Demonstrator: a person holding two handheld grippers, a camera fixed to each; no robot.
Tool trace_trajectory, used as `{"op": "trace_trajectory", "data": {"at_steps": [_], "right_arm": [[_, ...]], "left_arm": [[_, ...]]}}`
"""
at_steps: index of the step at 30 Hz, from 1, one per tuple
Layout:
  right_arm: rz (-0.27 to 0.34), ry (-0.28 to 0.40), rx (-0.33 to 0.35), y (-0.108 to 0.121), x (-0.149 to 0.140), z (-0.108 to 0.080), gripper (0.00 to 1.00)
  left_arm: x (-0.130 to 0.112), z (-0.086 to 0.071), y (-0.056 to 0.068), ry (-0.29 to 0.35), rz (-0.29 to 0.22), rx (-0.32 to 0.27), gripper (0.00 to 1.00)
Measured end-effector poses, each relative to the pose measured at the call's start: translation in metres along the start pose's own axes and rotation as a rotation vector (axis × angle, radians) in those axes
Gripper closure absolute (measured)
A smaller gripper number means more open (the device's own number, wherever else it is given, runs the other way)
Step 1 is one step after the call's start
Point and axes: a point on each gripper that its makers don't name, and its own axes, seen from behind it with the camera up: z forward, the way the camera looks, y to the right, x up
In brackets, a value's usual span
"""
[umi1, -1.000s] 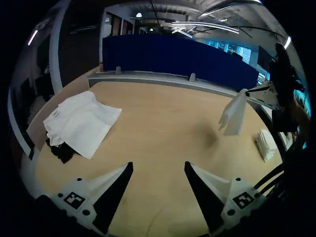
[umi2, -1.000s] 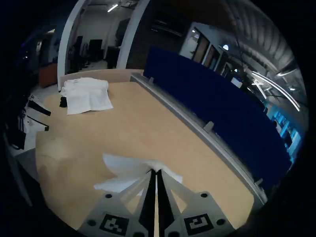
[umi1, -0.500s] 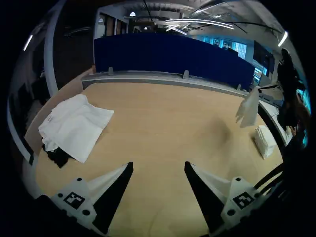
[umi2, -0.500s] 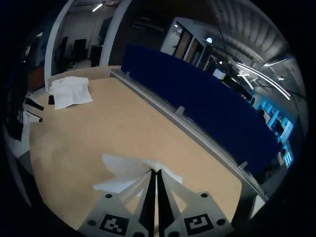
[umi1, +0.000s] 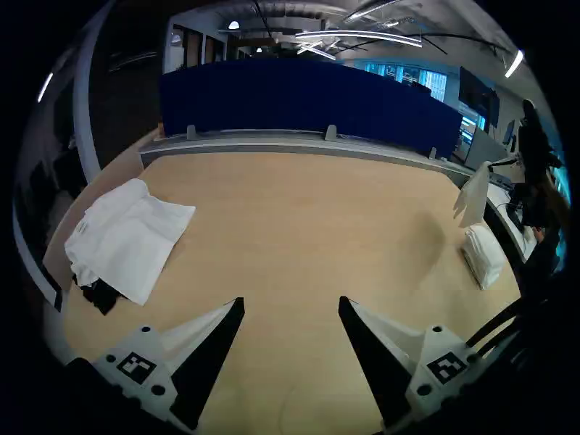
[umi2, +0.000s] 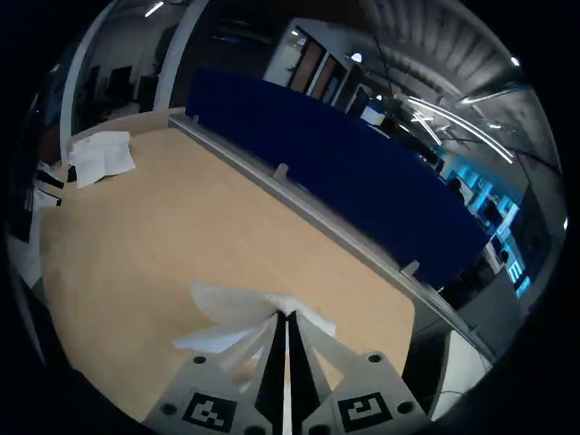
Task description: Fold towel
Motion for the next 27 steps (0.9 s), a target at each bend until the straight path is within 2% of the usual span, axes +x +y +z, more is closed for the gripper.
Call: {"op": "trace_trajectory", "data": {"at_steps": [6, 18, 27], "right_arm": [[0.018, -0.021, -0.028, 0.019, -0.022, -0.01, 0.98], [0.043, -0.045, -0.059, 0.027, -0.049, -0.029, 0.98], [0.109, -0.124, -0.1, 0.027, -0.114, -0.059, 0.98]], "left_arm": [[0.002, 0.004, 0.014, -0.004, 0.016, -0.012, 0.04], [0.005, 0.004, 0.031, -0.009, 0.036, -0.033, 0.03], [0.002, 0.002, 0.037, -0.015, 0.053, -0.048, 0.03]]}}
